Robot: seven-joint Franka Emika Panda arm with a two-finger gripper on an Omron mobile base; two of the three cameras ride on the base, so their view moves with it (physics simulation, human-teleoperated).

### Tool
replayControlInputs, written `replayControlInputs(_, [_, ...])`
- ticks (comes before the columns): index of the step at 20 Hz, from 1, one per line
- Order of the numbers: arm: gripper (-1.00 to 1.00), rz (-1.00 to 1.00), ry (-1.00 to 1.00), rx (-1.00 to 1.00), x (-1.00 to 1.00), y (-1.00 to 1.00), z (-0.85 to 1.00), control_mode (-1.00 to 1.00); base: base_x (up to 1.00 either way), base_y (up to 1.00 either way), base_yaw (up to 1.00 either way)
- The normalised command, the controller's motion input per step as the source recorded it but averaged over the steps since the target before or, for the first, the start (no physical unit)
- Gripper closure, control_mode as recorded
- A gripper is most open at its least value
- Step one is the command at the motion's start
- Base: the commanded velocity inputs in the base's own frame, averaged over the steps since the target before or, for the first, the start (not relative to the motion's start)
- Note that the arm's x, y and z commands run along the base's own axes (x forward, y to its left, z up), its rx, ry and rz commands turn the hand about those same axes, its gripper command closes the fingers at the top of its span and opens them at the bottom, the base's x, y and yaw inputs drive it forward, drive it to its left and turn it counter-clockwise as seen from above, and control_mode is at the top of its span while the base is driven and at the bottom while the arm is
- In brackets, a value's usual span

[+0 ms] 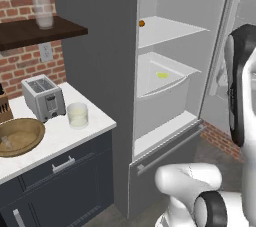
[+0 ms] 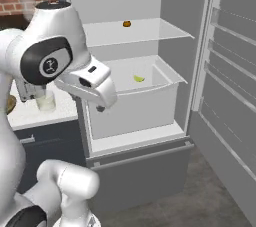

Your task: Grab a lemon wedge from the fridge and one ice cube from the ice bowl, and put them in the glass of lemonade.

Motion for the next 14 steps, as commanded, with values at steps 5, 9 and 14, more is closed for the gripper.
replayControlInputs(5, [-1.00, 0.08, -0.52, 0.06, 0.08, 0.93, -0.57, -1.00, 0.00, 0.00, 0.00])
replayControlInputs(9, [-1.00, 0.07, -0.24, 0.00, 0.02, 0.58, 0.07, -1.00, 0.00, 0.00, 0.00])
replayControlInputs(14, [-1.00, 0.01, -0.01, -0.04, 0.00, 0.37, 0.53, -1.00, 0.00, 0.00, 0.00])
